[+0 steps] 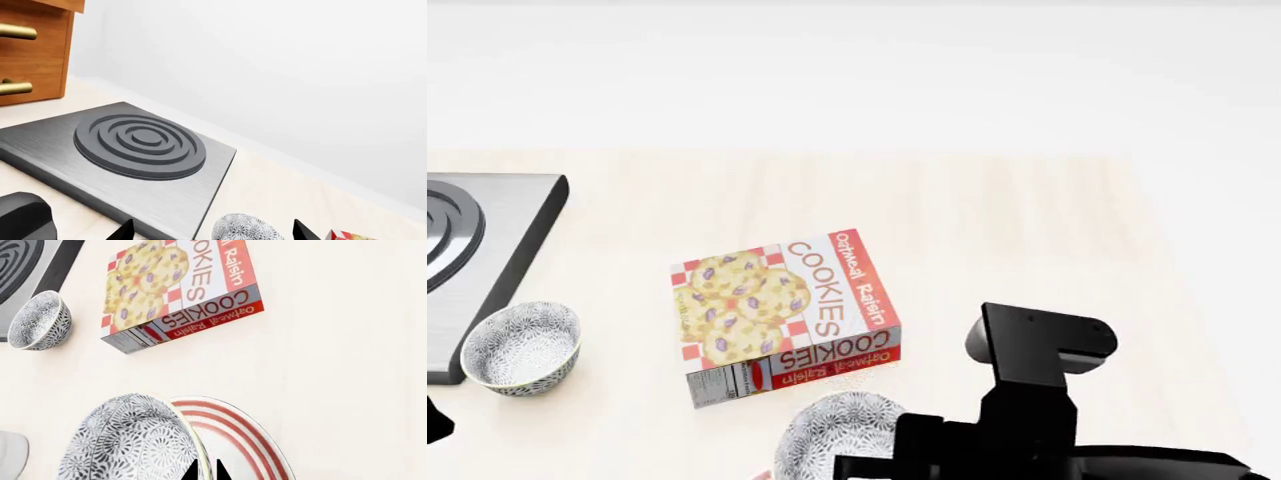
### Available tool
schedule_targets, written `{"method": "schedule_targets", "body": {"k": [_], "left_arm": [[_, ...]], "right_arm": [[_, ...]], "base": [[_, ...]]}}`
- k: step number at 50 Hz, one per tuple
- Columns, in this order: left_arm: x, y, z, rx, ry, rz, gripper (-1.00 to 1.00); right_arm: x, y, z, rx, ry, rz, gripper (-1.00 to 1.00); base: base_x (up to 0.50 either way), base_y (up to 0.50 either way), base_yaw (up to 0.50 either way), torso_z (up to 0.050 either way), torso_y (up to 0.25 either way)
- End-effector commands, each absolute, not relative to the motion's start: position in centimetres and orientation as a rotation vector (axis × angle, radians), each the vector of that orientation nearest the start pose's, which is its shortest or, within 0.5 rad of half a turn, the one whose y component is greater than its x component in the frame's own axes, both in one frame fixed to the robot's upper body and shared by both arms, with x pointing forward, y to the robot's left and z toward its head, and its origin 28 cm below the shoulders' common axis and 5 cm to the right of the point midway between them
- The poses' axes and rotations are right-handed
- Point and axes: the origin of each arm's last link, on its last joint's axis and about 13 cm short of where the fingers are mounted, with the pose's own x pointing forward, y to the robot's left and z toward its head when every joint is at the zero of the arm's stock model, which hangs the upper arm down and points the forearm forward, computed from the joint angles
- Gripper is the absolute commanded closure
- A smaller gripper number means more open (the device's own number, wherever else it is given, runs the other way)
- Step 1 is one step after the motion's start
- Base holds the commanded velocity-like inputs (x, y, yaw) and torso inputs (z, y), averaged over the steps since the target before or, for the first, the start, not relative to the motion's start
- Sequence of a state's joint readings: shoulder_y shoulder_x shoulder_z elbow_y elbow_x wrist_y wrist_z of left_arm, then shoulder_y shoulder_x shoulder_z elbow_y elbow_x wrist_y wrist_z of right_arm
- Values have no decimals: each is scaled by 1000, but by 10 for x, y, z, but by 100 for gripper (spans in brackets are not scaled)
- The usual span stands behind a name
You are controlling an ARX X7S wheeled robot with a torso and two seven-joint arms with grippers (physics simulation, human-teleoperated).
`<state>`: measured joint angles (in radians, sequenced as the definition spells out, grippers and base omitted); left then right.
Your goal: Pick the akita bowl next to the plate and place it on the plate.
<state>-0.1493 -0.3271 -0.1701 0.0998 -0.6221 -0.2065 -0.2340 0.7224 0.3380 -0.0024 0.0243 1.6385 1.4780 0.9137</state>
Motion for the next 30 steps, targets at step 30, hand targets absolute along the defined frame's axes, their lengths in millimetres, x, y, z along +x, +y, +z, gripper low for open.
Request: {"method": "schedule_targets", "body": {"k": [30], "left_arm": [[242, 301, 77, -309, -77, 287, -100]], "right_arm": [[262, -111, 150, 269, 872, 437, 100]], "base": [[0, 0, 0, 0, 0]]}}
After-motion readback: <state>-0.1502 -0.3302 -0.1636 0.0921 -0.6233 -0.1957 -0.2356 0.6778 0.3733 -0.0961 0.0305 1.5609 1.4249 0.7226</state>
